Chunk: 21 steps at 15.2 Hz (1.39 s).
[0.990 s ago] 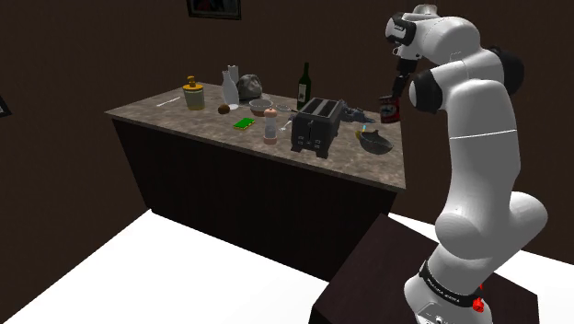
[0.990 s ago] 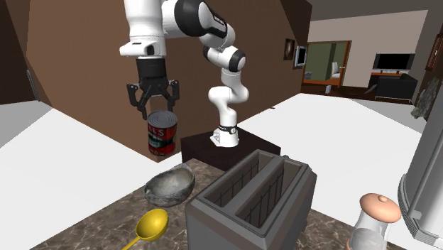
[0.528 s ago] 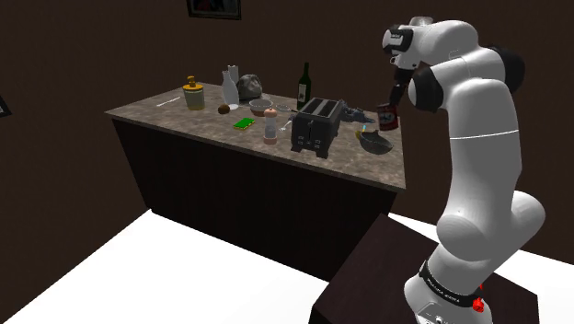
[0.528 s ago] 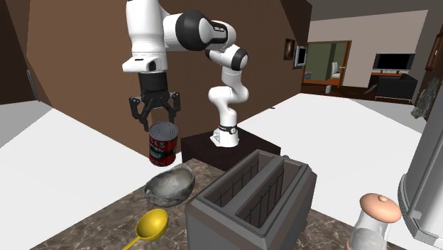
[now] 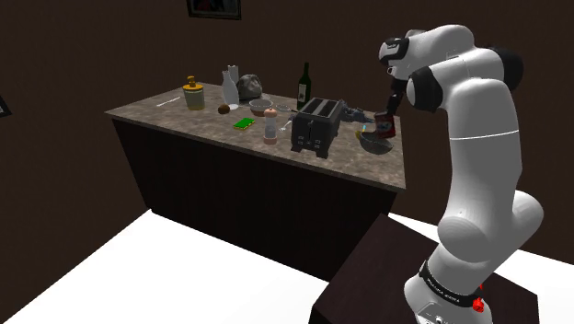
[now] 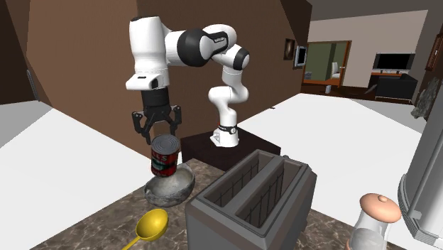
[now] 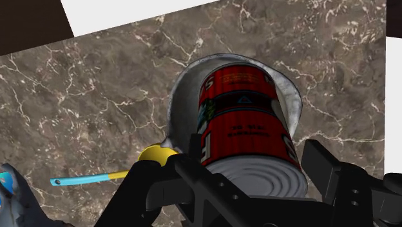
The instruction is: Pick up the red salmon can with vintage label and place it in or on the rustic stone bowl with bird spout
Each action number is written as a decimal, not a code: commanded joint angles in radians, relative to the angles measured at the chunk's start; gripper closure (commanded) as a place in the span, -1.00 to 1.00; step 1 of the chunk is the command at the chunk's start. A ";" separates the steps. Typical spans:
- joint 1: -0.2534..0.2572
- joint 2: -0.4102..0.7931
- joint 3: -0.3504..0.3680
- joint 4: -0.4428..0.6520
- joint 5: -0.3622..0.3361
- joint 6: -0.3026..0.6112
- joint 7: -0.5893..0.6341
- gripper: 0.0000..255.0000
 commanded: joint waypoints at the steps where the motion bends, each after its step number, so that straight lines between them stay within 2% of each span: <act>1: 0.004 0.000 0.001 -0.023 0.002 0.023 -0.005 1.00; 8: 0.004 0.000 0.001 -0.023 0.002 0.023 -0.005 1.00; 9: 0.004 0.000 0.001 -0.023 0.001 0.023 -0.004 -1.00; 14: 0.004 0.000 0.001 -0.024 0.001 0.024 -0.004 -1.00; 18: -0.032 0.005 -0.002 0.120 -0.001 -0.107 0.009 -1.00; 21: -0.032 0.005 -0.002 0.119 -0.001 -0.107 0.009 -1.00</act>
